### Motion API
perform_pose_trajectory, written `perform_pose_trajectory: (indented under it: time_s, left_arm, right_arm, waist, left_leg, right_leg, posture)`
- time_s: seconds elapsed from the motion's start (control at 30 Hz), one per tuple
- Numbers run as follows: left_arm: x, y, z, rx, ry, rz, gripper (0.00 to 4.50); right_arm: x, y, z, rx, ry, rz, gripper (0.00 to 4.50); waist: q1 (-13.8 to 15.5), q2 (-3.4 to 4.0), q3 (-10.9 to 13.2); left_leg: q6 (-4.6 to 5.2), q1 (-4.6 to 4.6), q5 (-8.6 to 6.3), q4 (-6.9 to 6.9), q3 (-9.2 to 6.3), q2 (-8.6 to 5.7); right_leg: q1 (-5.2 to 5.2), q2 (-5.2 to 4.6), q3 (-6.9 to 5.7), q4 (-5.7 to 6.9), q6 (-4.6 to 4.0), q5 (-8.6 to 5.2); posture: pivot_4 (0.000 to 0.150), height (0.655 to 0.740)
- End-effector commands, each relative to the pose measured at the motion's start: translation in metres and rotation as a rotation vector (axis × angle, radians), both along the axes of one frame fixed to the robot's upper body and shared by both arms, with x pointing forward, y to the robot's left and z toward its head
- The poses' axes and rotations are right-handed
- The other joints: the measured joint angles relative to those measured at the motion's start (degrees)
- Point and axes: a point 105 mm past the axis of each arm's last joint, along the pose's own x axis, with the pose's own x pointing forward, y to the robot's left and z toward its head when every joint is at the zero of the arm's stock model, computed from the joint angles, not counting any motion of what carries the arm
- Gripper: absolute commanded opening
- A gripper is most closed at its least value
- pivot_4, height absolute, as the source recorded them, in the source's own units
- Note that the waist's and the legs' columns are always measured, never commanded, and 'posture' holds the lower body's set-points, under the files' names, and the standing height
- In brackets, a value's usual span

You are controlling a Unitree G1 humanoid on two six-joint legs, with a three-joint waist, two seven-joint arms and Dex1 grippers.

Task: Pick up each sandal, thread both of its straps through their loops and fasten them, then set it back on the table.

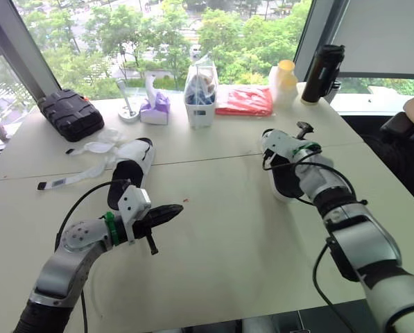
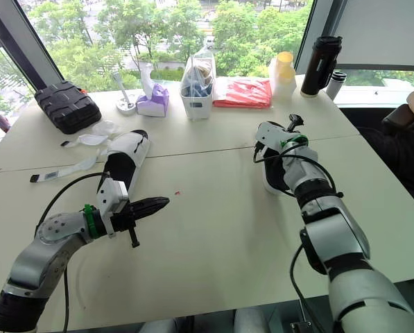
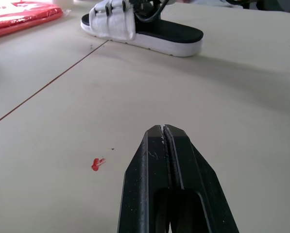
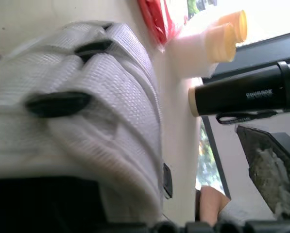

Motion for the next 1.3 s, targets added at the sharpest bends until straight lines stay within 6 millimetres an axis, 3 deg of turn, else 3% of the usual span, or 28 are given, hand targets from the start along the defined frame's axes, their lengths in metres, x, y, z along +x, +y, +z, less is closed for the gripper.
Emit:
perform_pose_trajectory:
  time_s: [0.03, 0.17, 0.27, 0.37, 0.47, 0.63, 0.7, 0.77, 0.97, 1.1, 1.3]
  left_arm:
    - [0.000, 0.003, 0.009, 0.015, -0.054, 0.007, 0.00]
    - [0.006, 0.008, 0.010, 0.039, -0.065, 0.042, 0.00]
    - [0.011, 0.013, 0.009, 0.063, -0.078, 0.071, 0.00]
    - [0.024, 0.021, 0.014, 0.117, -0.125, 0.148, 0.00]
    - [0.034, 0.031, 0.017, 0.179, -0.168, 0.210, 0.00]
    - [0.057, 0.057, 0.029, 0.259, -0.247, 0.400, 0.00]
    - [0.064, 0.068, 0.036, 0.314, -0.301, 0.467, 0.52]
    - [0.071, 0.083, 0.043, 0.381, -0.350, 0.543, 1.31]
    - [0.086, 0.104, 0.048, 0.610, -0.478, 0.626, 4.38]
    - [0.104, 0.112, 0.046, 0.718, -0.528, 0.646, 4.49]
    - [0.138, 0.103, 0.033, 0.763, -0.548, 0.632, 4.49]
  right_arm:
    - [-0.027, 0.011, 0.006, 0.122, 0.103, 0.106, 4.49]
    - [-0.078, 0.021, 0.016, 0.291, 0.251, 0.239, 4.49]
    - [-0.104, 0.032, 0.022, 0.395, 0.332, 0.333, 4.49]
    - [-0.159, 0.076, 0.042, 0.711, 0.500, 0.697, 4.49]
    - [-0.187, 0.089, 0.044, 0.828, 0.627, 0.826, 4.49]
    - [-0.188, 0.100, 0.030, 0.893, 0.697, 0.821, 4.49]
    - [-0.182, 0.104, 0.028, 0.923, 0.684, 0.816, 4.50]
    - [-0.178, 0.111, 0.027, 0.942, 0.675, 0.821, 4.50]
    - [-0.176, 0.121, 0.022, 0.938, 0.674, 0.834, 4.50]
    - [-0.175, 0.126, 0.021, 0.937, 0.665, 0.841, 4.50]
    - [-0.170, 0.130, 0.020, 0.924, 0.639, 0.829, 4.50]
  waist:
    - [0.2, 0.00, 0.0]
    - [0.5, 0.00, 0.0]
    - [0.2, 0.00, 0.0]
    - [0.5, -0.03, 0.0]
    - [0.9, -0.06, 0.0]
    - [1.9, -0.15, 0.0]
    - [2.0, -0.21, 0.0]
    - [2.0, -0.23, 0.0]
    - [1.9, -0.23, 0.0]
    - [2.1, -0.26, 0.0]
    - [2.0, -0.31, -0.1]
  left_leg:
    - [0.00, 0.00, 0.00, 0.00, 0.00, 0.00]
    - [0.01, -0.03, -0.01, 0.03, 0.00, -0.01]
    - [0.02, 0.03, -0.01, 0.07, 0.02, 0.00]
    - [0.01, 0.06, 0.00, 0.07, -0.01, 0.02]
    - [0.02, 0.09, -0.01, 0.07, -0.11, 0.07]
    - [0.24, 0.20, -0.13, 0.12, -0.10, 0.04]
    - [0.14, 0.17, -0.07, 0.13, -0.14, 0.03]
    - [-0.13, 0.14, 0.08, 0.13, -0.15, 0.03]
    - [-0.15, 0.03, 0.09, 0.11, -0.13, 0.02]
    - [-0.16, 0.03, 0.10, 0.12, -0.15, -0.02]
    - [-0.15, 0.02, 0.11, 0.15, -0.14, -0.07]
  right_leg:
    - [0.00, 0.00, 0.00, 0.00, 0.00, 0.00]
    - [0.01, -0.01, 0.00, -0.01, 0.00, 0.00]
    - [0.04, 0.00, 0.01, 0.08, 0.01, 0.01]
    - [0.03, 0.00, 0.00, 0.24, 0.01, 0.01]
    - [0.06, 0.07, -0.04, 0.28, -0.03, 0.03]
    - [0.19, 0.04, -0.05, 0.26, -0.12, 0.10]
    - [0.17, 0.02, -0.10, 0.27, -0.12, 0.10]
    - [0.14, 0.02, -0.11, 0.28, -0.12, 0.10]
    - [-0.05, 0.01, -0.10, 0.34, -0.12, 0.10]
    - [-0.03, -0.01, -0.11, 0.37, -0.12, 0.10]
    - [-0.05, -0.04, -0.12, 0.42, -0.12, 0.10]
  posture:
    - [0.150, 0.7400]
    - [0.150, 0.7400]
    - [0.150, 0.7400]
    - [0.150, 0.7400]
    - [0.150, 0.7400]
    - [0.150, 0.7400]
    - [0.150, 0.7400]
    - [0.150, 0.7400]
    - [0.150, 0.7400]
    - [0.150, 0.7400]
    - [0.150, 0.7400]
